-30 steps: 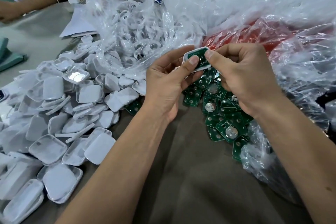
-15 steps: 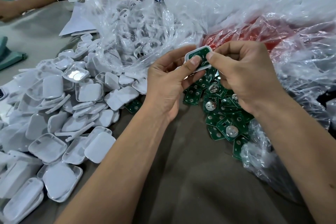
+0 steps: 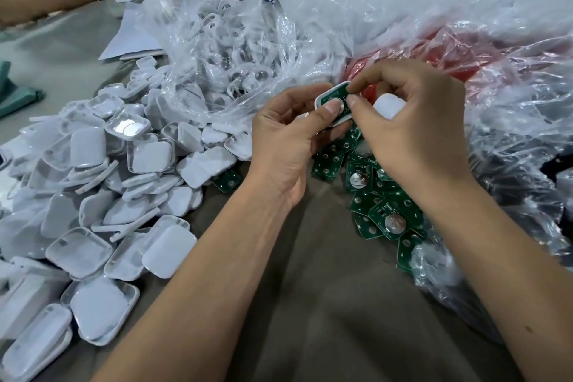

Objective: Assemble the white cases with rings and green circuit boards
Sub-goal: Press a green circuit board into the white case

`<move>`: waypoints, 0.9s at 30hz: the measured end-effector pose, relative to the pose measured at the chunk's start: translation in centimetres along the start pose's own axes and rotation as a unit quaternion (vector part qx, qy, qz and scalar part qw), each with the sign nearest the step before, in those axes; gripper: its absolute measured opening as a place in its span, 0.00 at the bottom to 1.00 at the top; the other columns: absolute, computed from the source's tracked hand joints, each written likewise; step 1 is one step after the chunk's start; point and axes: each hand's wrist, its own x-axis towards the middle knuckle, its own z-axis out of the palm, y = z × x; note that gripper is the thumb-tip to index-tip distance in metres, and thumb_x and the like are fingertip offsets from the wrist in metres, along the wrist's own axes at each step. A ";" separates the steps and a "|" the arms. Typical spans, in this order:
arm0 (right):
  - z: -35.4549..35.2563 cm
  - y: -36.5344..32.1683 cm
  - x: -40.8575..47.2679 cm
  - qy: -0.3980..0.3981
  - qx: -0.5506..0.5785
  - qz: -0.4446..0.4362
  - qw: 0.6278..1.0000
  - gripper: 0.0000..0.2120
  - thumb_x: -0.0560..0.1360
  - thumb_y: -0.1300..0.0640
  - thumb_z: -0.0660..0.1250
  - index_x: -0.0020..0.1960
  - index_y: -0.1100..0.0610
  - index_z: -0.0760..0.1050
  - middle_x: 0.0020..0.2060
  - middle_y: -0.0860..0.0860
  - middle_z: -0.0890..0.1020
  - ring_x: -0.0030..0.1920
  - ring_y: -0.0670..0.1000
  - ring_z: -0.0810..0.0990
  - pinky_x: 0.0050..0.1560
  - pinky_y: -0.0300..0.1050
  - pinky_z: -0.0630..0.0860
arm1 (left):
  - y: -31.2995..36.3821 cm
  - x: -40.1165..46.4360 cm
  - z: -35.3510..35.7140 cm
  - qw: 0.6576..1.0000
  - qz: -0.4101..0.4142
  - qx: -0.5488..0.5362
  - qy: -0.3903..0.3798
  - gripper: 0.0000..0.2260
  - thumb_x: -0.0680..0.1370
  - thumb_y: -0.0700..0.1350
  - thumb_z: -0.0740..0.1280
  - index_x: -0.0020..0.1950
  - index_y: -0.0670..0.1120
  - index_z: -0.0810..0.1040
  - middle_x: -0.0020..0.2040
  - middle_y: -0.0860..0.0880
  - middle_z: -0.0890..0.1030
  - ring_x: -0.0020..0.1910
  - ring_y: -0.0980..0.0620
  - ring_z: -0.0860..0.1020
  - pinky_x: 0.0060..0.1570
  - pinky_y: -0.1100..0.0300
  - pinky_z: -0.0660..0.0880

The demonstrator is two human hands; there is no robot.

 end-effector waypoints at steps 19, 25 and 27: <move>0.7 -0.9 -0.5 0.028 -0.024 0.027 0.999 0.05 0.77 0.57 0.74 0.51 0.55 0.87 0.42 0.46 0.86 0.42 0.43 0.83 0.50 0.37 0.79 | -0.9 -0.2 0.4 0.998 0.049 0.019 0.037 0.09 0.74 0.27 0.72 0.51 0.35 0.82 0.46 0.38 0.84 0.43 0.41 0.84 0.50 0.49 0.84; 0.7 -1.0 -0.4 0.044 -0.008 0.058 0.997 0.03 0.77 0.55 0.75 0.48 0.53 0.86 0.37 0.42 0.83 0.40 0.39 0.82 0.47 0.31 0.77 | -1.1 -0.4 0.5 0.998 0.056 0.027 0.023 0.08 0.74 0.28 0.73 0.49 0.38 0.83 0.38 0.45 0.85 0.42 0.41 0.84 0.49 0.48 0.84; 0.5 -0.9 -0.2 0.050 -0.010 0.065 0.997 0.03 0.77 0.55 0.75 0.46 0.52 0.86 0.36 0.41 0.82 0.39 0.39 0.82 0.46 0.34 0.77 | -1.2 -0.4 0.5 0.998 0.059 0.029 0.018 0.08 0.73 0.28 0.74 0.48 0.38 0.83 0.38 0.44 0.85 0.43 0.38 0.84 0.51 0.45 0.84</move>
